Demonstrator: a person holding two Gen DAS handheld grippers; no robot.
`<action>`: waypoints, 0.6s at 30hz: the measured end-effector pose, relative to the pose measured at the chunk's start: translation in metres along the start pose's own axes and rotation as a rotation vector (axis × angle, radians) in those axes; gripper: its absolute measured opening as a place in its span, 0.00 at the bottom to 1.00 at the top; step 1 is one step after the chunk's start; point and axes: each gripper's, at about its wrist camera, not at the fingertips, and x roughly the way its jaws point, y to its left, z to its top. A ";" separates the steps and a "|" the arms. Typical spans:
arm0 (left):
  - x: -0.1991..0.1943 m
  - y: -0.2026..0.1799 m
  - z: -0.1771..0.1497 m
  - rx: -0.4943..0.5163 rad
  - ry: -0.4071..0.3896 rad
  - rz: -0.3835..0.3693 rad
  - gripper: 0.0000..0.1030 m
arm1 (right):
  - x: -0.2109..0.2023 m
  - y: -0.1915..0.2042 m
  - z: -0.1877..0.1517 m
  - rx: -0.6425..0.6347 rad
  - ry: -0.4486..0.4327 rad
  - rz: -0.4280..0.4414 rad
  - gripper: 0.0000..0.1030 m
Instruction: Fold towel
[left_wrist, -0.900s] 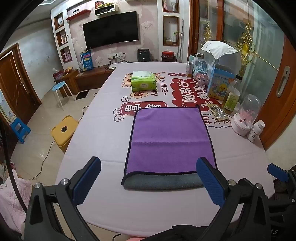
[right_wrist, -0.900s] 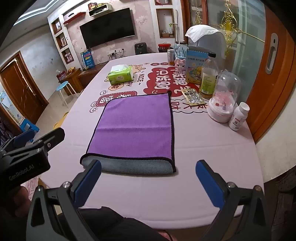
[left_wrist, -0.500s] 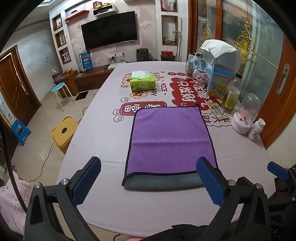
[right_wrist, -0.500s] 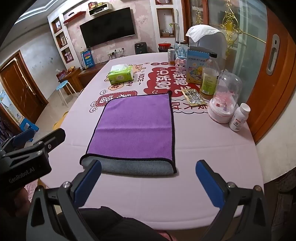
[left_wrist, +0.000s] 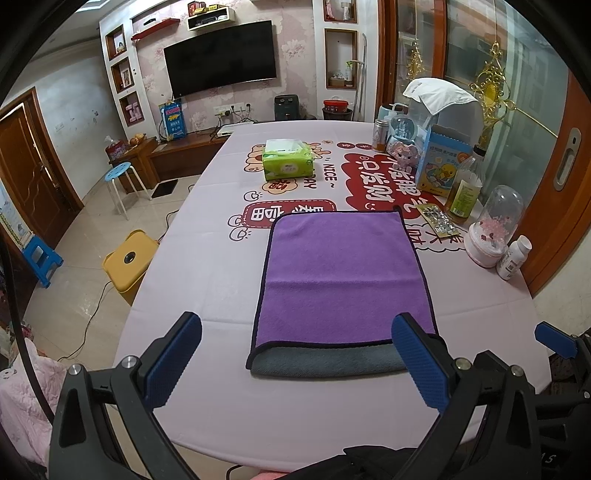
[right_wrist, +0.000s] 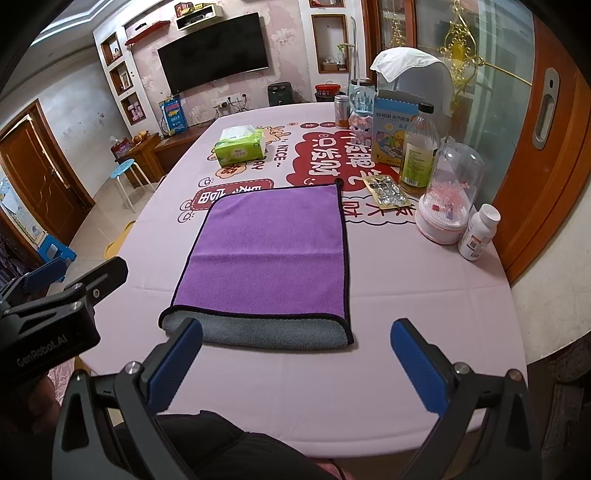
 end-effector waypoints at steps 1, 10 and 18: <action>0.000 0.000 -0.001 0.001 -0.001 0.002 0.99 | 0.000 0.000 0.000 0.000 0.000 0.000 0.99; 0.003 0.009 -0.003 -0.001 0.001 0.001 0.99 | 0.000 -0.002 -0.001 0.004 0.004 -0.002 0.99; -0.002 0.011 -0.006 0.004 -0.012 0.034 0.99 | 0.000 0.000 -0.002 -0.001 0.001 0.004 0.99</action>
